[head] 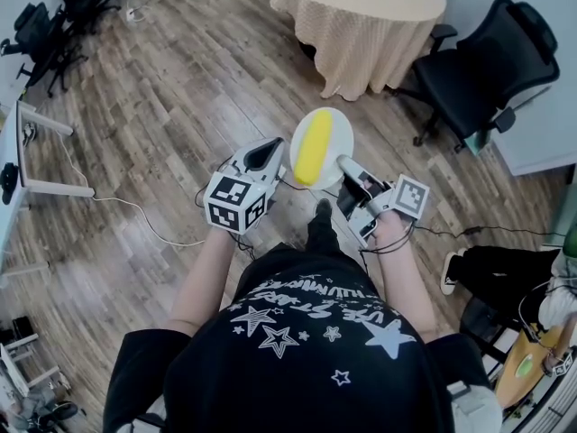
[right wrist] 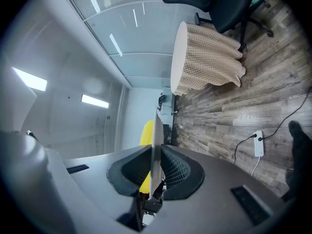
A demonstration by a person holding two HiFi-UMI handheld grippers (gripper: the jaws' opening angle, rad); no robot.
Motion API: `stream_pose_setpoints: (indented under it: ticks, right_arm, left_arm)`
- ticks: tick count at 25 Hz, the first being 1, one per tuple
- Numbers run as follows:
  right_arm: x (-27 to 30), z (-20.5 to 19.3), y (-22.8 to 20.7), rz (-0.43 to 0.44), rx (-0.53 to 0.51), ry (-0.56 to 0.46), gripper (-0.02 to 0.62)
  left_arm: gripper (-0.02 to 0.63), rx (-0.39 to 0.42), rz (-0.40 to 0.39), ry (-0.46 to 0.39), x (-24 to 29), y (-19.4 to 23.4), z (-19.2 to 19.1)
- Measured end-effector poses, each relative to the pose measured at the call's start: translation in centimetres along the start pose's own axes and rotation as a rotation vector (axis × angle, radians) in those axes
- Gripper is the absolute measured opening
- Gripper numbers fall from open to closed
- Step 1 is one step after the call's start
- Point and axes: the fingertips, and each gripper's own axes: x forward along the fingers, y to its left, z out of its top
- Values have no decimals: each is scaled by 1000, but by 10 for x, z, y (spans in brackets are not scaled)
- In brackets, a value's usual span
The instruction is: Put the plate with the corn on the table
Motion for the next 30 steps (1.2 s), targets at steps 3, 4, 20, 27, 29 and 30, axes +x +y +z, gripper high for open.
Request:
stream_pose_setpoints:
  ticks: [3, 4, 20, 27, 29, 30]
  right_arm:
    - [17, 35, -2, 2, 14, 13, 49]
    - [20, 41, -1, 5, 14, 16, 49]
    - [47, 131, -6, 50, 3, 32, 51]
    - [41, 168, -14, 39, -5, 38, 51]
    - [39, 176, -18, 35, -14, 49, 51]
    - [38, 179, -19, 33, -17, 54, 51]
  left_arm:
    - [9, -3, 6, 11, 34, 12, 16]
    - [9, 0, 7, 12, 39, 13, 18]
    - [9, 17, 48, -6, 112, 29, 53]
    - [9, 29, 54, -11, 147, 23, 64]
    - [9, 25, 62, -19, 155, 22, 66]
    - [9, 24, 67, -22, 159, 21, 67]
